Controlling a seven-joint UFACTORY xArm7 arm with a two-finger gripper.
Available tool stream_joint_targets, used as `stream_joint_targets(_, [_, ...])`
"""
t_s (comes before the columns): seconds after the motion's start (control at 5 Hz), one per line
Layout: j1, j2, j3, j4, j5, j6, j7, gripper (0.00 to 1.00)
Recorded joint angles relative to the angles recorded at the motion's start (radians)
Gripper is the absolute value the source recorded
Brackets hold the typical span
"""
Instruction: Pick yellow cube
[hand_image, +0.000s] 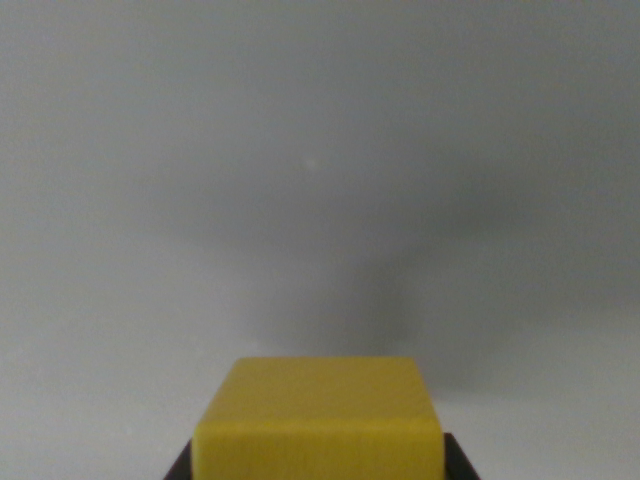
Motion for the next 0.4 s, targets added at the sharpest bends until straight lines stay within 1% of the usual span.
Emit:
stream_joint_targets(0.2, [-0.0002, -0.017, 0.000, 0.021, -0.0026, 0.038, 0.003, 1.00])
stream_joint_targets(0.4, [-0.0002, -0.017, 0.000, 0.021, -0.0026, 0.038, 0.003, 1.00])
